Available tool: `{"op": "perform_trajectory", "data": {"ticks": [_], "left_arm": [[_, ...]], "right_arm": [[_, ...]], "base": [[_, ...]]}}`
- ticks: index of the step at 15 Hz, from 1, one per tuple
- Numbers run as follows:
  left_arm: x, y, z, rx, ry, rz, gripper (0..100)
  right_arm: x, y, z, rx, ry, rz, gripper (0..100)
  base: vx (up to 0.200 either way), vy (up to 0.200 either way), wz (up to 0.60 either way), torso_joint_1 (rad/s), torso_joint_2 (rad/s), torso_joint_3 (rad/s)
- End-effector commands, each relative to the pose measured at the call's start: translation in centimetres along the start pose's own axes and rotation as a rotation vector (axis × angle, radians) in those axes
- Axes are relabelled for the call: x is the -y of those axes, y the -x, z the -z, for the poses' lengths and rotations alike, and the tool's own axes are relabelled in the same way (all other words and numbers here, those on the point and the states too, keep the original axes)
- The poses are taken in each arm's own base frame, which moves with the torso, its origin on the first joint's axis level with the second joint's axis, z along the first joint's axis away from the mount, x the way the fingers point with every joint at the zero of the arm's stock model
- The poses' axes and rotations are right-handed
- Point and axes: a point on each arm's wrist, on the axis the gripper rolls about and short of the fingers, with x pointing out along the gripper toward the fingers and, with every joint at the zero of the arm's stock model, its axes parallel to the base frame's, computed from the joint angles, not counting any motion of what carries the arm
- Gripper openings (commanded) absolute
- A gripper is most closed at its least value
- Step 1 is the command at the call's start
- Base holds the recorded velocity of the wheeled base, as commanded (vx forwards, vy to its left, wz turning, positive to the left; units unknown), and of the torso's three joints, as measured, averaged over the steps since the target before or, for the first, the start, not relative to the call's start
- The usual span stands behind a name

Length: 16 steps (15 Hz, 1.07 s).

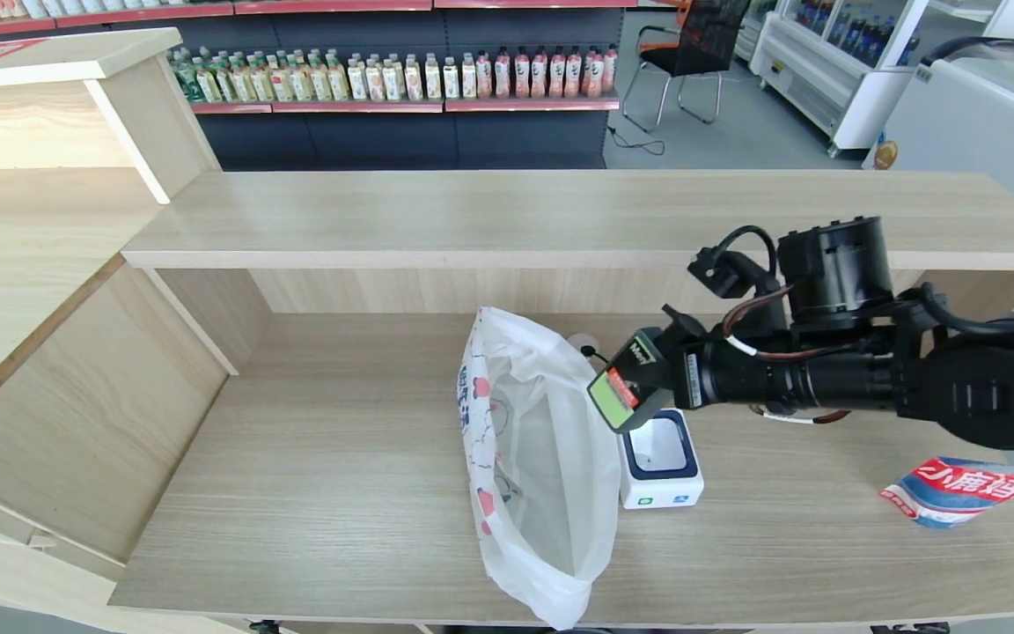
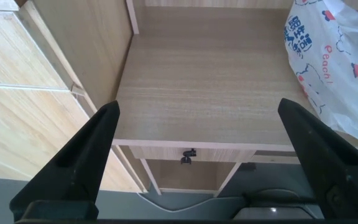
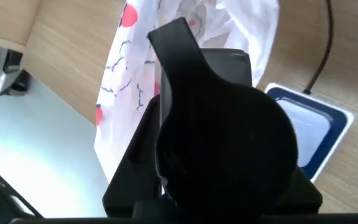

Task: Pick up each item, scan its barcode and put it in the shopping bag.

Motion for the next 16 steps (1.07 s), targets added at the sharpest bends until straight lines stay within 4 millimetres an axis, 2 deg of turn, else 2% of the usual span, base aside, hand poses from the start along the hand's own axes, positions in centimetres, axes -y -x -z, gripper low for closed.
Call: {"op": "perform_trajectory", "data": {"ticks": [1,9,16], "left_arm": [[0.0,0.0,0.0,0.000,0.000,-0.001,100],[0.0,0.0,0.1,-0.002,0.000,-0.001,100],[0.0,0.0,0.0,0.000,0.000,-0.001,100]], "right_arm": [[-0.5,-2.9,1.9,-0.086,0.038,-0.026,0],[-0.7,-7.3,5.3,-0.191,0.312,-0.075,0],[-0.7,-11.5,7.4,-0.118,0.480,-0.104,0]], "base": [[0.000,0.000,0.00,0.000,0.00,0.000],[0.000,0.000,0.00,0.000,0.00,0.000],[0.000,0.000,0.00,0.000,0.00,0.000]]}}
